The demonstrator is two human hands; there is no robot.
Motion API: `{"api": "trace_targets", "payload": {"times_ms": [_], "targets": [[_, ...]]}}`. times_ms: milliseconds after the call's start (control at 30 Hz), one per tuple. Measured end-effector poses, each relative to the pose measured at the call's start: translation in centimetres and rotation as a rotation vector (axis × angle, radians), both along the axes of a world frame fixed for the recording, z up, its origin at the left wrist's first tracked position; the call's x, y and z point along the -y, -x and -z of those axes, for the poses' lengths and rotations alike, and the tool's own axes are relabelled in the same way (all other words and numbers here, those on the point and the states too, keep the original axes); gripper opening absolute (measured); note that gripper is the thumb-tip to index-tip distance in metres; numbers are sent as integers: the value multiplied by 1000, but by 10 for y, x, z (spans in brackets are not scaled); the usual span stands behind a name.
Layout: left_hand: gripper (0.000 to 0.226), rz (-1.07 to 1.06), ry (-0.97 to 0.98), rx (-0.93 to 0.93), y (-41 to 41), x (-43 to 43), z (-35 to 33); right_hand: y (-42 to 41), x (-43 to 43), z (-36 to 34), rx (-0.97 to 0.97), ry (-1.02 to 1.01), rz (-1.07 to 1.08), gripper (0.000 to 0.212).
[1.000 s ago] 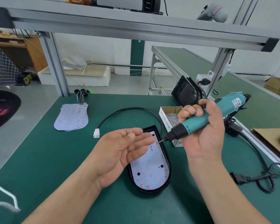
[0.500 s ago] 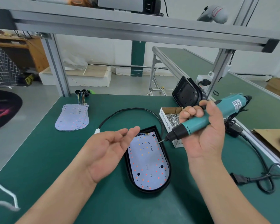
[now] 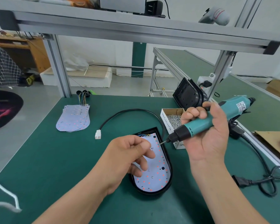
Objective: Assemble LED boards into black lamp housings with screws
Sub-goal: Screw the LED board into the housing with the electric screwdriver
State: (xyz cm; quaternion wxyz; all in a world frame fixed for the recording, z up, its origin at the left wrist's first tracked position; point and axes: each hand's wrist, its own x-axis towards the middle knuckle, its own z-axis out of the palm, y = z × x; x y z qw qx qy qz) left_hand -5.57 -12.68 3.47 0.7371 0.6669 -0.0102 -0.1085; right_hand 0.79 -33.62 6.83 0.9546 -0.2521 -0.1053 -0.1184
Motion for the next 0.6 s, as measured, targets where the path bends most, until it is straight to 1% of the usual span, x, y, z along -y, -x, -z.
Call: {"api": "trace_targets", "payload": {"times_ms": [33,100,267,400,467,600], "targets": [[15,-19,-40,24,0,1,1,0,0,0,1,-3,-1,11],[13,-36,-45,23,1,2,3,1,1,-1,4,-8,-5,11],[24,14,100,-29,3,6,-1,3,-2,-2,15,7,-17,11],[15,79,173,-76,5,9,-3,5,-6,-2,20,18,-26,13],[13,85,166,-80,5,9,-3,5,-7,-2,21,23,-32,13],[17,43,121,-36,5,8,-1,7,-9,0,23,30,-52,13]]}}
